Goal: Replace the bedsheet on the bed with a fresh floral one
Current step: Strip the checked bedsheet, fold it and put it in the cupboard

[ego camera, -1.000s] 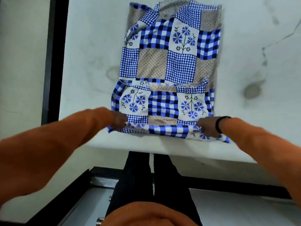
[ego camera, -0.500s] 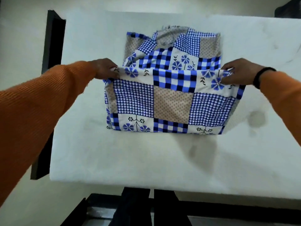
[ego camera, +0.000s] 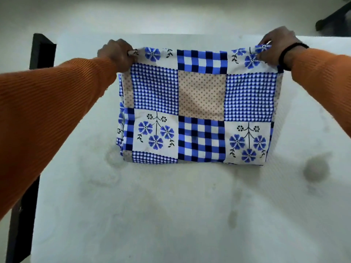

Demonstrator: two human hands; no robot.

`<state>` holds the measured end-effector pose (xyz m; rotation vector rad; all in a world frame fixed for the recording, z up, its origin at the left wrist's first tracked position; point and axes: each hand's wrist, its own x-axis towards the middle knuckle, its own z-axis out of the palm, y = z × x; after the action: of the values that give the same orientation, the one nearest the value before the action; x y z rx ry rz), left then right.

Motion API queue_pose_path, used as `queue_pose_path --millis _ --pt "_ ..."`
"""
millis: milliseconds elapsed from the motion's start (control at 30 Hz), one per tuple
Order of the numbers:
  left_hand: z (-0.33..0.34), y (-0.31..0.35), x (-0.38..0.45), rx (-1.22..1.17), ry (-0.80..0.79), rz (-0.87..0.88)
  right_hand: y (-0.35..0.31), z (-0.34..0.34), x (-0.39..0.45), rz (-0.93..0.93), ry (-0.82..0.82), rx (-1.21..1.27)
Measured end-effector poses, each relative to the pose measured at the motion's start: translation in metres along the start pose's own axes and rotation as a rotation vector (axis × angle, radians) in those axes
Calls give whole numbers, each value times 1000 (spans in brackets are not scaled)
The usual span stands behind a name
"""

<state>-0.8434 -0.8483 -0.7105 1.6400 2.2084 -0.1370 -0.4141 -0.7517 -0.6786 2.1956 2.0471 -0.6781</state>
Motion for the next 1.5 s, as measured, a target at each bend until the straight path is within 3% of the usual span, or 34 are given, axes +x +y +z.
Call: queue_pose_path --millis 233,367,467,567,600,733,767,867,1033,1167,1267,1367,1500 --pt "24 -1 44 -44 71 -102 -4 37 40 5 109 -50" --pt "59 -4 16 -177 157 -167 8 76 15 -38 254 45" --pt "105 5 -51 -125 249 28 22 125 -46 -133 295 27" --pt "156 23 -134 25 138 325 44 174 -117 -329 216 -139" --pt "172 25 -159 52 90 388 54 184 -136 -286 230 -128" --pt "211 4 -226 171 -24 468 71 192 -192 378 232 370" --pt "214 -4 -232 191 -42 465 79 197 -201 464 197 432" --pt "212 -23 -235 205 -14 455 97 195 -217 544 106 565" --pt "192 -44 -213 155 -14 467 104 162 -212 697 -190 1112" --pt "162 -48 -211 229 -51 524 103 154 -220 778 -271 1315" --pt "145 -46 -244 268 -62 470 104 146 -248 807 -319 1348" --pt "150 -50 -304 252 -72 541 110 141 -296 833 -388 1343" --pt "180 -53 -383 269 -195 536 128 146 -364 833 -328 1302"
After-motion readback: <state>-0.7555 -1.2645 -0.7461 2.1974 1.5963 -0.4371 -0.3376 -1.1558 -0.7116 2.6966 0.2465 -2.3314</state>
